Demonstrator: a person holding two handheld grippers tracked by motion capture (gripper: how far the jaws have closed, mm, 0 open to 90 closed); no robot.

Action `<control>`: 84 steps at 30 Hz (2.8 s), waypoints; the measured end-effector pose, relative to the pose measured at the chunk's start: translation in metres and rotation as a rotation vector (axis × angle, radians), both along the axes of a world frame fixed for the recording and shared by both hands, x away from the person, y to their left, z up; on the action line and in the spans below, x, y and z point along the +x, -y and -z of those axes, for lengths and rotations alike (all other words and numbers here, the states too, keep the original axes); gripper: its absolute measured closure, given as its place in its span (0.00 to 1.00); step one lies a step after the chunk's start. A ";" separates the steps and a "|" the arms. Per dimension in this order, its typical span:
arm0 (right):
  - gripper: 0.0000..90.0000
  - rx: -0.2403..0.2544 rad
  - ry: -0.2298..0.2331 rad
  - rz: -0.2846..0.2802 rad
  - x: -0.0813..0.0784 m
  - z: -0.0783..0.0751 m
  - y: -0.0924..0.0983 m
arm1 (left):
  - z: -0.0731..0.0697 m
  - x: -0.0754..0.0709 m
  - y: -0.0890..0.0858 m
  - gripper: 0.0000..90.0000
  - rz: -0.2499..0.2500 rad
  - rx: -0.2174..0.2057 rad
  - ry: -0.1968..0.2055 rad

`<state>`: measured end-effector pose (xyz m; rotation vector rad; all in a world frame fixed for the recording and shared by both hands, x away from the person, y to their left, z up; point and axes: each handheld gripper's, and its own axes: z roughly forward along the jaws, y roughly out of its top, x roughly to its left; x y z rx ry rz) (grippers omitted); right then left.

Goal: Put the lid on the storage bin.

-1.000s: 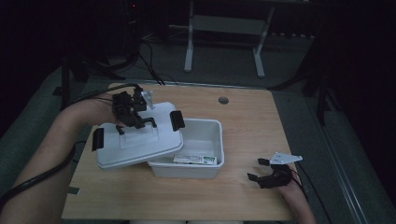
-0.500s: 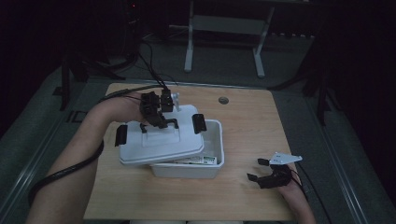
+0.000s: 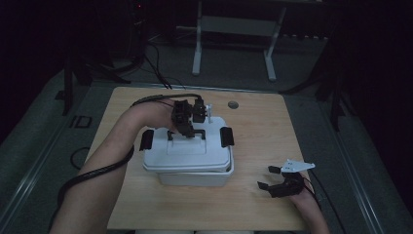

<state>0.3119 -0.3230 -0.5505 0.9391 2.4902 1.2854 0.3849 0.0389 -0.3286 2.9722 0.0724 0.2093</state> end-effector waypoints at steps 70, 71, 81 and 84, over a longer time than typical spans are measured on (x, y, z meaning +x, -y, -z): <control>0.15 -0.004 -0.003 -0.009 0.001 0.002 0.001 | 0.038 0.021 -0.008 0.18 -0.193 -0.073 -0.056; 0.15 -0.004 -0.003 -0.009 0.001 0.002 0.001 | 0.039 0.021 -0.011 0.17 -0.194 -0.086 -0.060; 0.15 -0.004 0.001 0.000 0.000 0.002 0.001 | 0.042 0.012 -0.035 0.15 -0.190 -0.203 -0.024; 0.15 0.000 0.020 0.019 0.000 0.000 0.002 | 0.043 0.008 -0.043 0.15 -0.190 -0.218 -0.016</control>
